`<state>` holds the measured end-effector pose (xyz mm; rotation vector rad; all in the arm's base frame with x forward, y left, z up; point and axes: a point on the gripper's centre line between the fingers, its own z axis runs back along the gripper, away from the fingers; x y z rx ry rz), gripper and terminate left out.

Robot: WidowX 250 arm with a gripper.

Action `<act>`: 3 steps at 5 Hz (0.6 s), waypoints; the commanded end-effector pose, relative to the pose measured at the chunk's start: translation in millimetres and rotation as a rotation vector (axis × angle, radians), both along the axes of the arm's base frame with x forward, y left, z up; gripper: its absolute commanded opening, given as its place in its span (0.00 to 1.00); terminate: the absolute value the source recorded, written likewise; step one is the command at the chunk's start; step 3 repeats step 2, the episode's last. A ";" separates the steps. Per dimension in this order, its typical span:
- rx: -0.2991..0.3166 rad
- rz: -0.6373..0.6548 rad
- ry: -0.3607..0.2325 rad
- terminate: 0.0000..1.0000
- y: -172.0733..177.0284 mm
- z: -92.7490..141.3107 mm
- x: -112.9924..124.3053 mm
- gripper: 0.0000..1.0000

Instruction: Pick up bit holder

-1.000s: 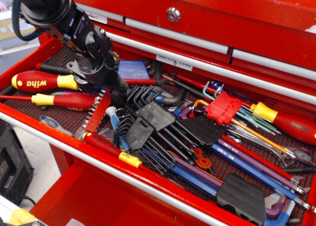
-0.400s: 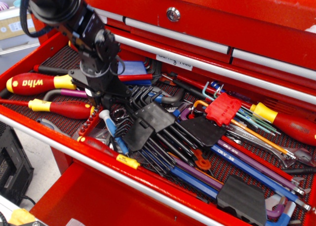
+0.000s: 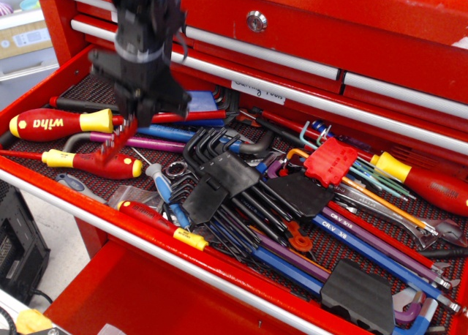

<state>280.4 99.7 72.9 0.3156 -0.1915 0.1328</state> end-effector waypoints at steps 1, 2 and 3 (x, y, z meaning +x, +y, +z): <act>0.093 -0.080 -0.102 0.00 -7.2 73.9 23.1 0.00; 0.104 -0.139 -0.087 1.00 -18.9 99.6 26.4 0.00; 0.104 -0.139 -0.087 1.00 -18.9 99.6 26.4 0.00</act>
